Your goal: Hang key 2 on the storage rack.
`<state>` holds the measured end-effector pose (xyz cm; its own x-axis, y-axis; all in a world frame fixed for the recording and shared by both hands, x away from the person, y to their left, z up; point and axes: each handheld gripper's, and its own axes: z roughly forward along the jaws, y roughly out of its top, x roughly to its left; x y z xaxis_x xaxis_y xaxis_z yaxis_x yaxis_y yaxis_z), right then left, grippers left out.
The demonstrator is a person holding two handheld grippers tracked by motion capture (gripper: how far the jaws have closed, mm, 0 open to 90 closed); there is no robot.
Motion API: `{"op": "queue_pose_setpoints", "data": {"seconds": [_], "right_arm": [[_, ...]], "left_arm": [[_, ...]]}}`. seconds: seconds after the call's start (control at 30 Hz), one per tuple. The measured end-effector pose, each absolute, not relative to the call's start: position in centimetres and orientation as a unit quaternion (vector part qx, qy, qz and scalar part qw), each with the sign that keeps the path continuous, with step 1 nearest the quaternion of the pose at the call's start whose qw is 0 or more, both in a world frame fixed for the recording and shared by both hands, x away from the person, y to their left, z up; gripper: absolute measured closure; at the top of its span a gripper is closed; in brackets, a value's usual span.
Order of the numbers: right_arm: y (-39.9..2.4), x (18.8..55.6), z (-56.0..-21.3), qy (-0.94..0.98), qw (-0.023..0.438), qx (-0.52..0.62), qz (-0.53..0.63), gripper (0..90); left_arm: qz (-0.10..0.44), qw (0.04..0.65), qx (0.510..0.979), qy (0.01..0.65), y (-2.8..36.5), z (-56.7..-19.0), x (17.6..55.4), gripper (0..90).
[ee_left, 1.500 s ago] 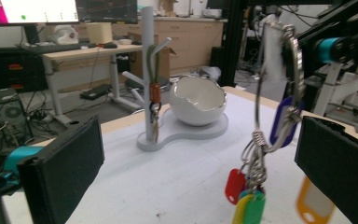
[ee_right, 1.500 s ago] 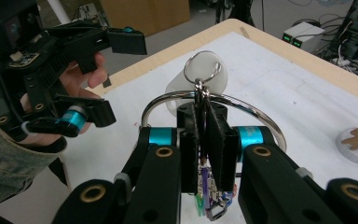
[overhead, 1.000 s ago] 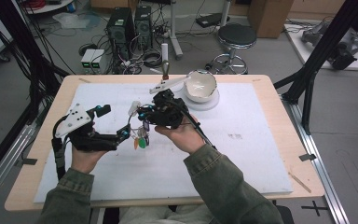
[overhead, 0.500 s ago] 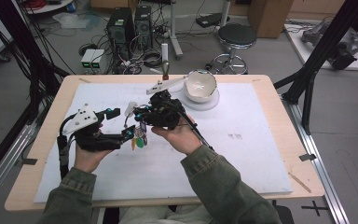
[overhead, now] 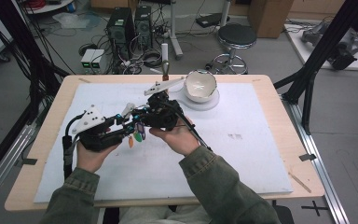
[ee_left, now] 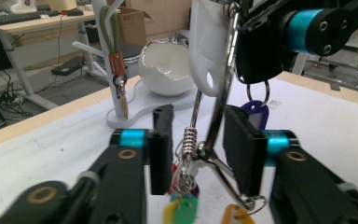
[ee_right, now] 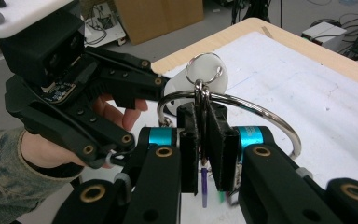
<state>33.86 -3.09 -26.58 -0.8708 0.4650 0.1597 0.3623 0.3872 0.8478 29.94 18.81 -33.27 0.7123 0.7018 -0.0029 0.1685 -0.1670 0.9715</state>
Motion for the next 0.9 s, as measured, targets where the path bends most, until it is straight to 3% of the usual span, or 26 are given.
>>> {"op": "queue_pose_setpoints", "data": {"seconds": [0.07, 0.3, 0.63, 0.8, 0.9], "right_arm": [[-3.1, 33.9, -26.6, 0.831, 0.056, 0.250, 0.494, 83.4], [-3.1, 34.0, -26.9, 0.832, 0.050, 0.251, 0.492, 83.0], [-3.3, 34.2, -27.1, 0.827, 0.036, 0.256, 0.500, 76.9], [-3.9, 34.3, -27.1, 0.824, 0.032, 0.263, 0.501, 66.4], [-4.3, 34.3, -27.1, 0.823, 0.030, 0.271, 0.499, 50.1]], "left_arm": [[0.238, 0.570, 0.728, 0.297, 18.9, -33.2, 29.9, 71.5], [0.243, 0.576, 0.715, 0.314, 19.6, -33.0, 30.1, 78.3], [0.255, 0.561, 0.722, 0.314, 19.4, -32.7, 30.1, 79.3], [0.252, 0.561, 0.725, 0.311, 19.1, -32.6, 30.3, 79.4], [0.247, 0.561, 0.726, 0.311, 19.1, -32.6, 30.5, 79.4]]}}
